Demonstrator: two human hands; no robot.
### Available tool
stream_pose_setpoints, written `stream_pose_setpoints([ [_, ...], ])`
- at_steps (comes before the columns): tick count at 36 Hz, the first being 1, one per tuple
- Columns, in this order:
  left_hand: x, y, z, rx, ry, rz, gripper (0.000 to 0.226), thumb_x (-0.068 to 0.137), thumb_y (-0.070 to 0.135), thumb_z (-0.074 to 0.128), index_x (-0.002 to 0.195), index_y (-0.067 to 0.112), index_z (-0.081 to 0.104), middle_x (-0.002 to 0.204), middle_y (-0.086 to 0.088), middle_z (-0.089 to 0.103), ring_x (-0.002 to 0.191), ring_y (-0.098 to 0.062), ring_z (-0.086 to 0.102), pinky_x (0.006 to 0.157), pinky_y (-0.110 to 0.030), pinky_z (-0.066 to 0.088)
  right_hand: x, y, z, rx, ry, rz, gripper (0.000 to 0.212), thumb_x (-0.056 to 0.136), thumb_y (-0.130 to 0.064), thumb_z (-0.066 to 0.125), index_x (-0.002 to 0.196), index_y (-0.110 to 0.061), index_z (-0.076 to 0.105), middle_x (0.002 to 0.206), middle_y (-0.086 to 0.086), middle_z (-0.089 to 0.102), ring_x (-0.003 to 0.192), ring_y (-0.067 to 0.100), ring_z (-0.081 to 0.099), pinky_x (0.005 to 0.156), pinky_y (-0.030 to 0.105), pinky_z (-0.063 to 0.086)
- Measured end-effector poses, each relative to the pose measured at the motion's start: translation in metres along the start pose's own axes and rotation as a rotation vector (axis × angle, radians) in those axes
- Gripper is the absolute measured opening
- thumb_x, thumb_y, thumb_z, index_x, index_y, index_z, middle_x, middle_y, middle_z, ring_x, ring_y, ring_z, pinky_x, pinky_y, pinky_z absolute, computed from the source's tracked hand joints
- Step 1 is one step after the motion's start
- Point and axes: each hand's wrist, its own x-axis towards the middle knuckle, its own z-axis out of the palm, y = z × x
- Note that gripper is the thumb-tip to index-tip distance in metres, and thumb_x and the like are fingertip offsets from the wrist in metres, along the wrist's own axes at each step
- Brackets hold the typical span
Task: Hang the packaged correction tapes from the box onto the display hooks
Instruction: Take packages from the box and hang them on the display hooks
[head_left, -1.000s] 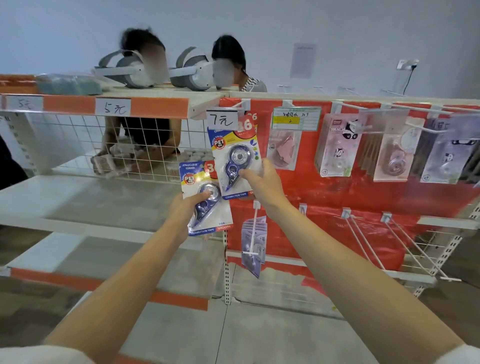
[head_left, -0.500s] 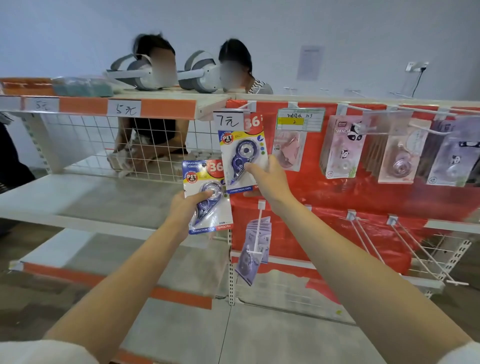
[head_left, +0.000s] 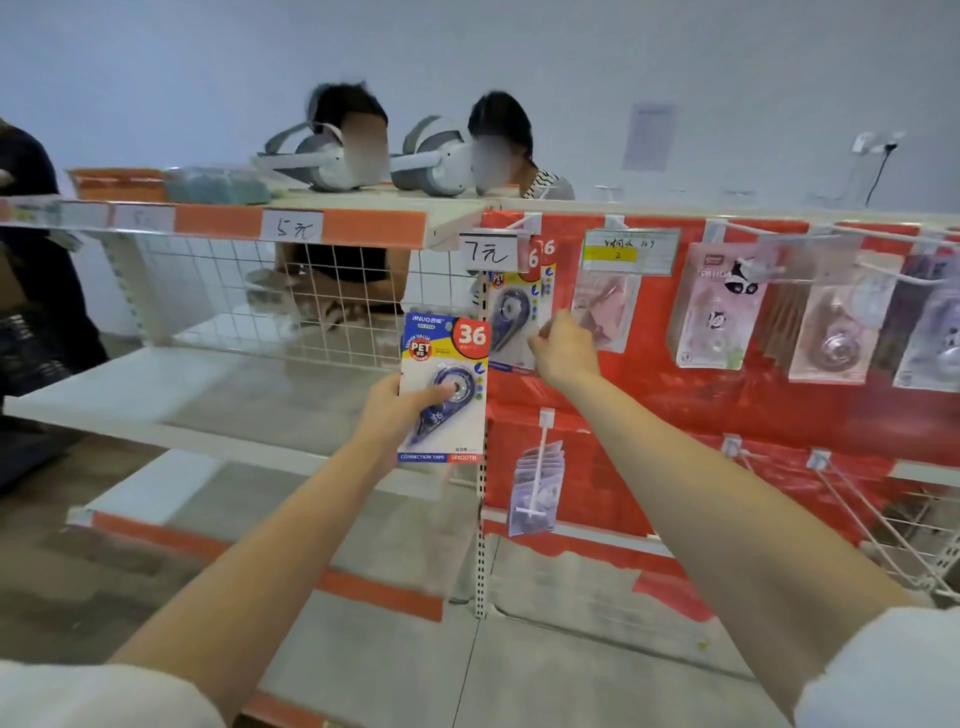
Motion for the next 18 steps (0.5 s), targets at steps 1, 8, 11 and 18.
stream_pose_setpoints([
  [1,0.0,0.0,0.0,-0.005,-0.01,-0.001,0.02,0.08,0.005,0.072,0.097,0.01,0.062,0.093,-0.006,0.07,0.074,-0.018,0.068,0.062,-0.03,0.054,-0.002,0.001,0.001,-0.04,-0.013,-0.02,0.029,0.096,-0.016,0.048,0.12,0.0,0.048,0.12,0.025,0.058,0.112,0.04,0.055,0.083,0.041,0.044],
  [8,0.008,0.004,0.02,-0.174,-0.066,-0.041,0.02,0.082,0.003,0.069,0.101,0.004,0.063,0.095,-0.012,0.071,0.073,-0.02,0.07,0.064,-0.032,0.057,-0.031,0.012,-0.001,0.18,-0.366,-0.115,0.021,0.094,-0.007,0.041,0.098,-0.013,0.06,0.097,0.012,0.065,0.075,0.019,0.068,0.067,0.033,0.058],
  [11,0.011,0.004,0.029,-0.211,-0.062,-0.035,0.024,0.082,0.006,0.069,0.105,0.004,0.062,0.102,-0.014,0.07,0.083,-0.025,0.068,0.073,-0.036,0.057,-0.051,0.012,-0.002,0.541,-0.471,0.004,0.013,0.1,-0.021,0.044,0.095,-0.017,0.056,0.094,0.006,0.057,0.073,0.016,0.059,0.052,0.029,0.054],
  [18,0.006,0.005,0.055,-0.216,-0.216,0.068,0.02,0.089,0.009,0.061,0.109,0.007,0.063,0.104,-0.011,0.07,0.088,-0.023,0.069,0.075,-0.036,0.059,-0.062,0.022,-0.002,0.732,-0.438,0.025,0.046,0.086,-0.023,0.069,0.121,-0.017,0.039,0.116,0.006,0.058,0.096,0.023,0.066,0.056,0.041,0.059],
])
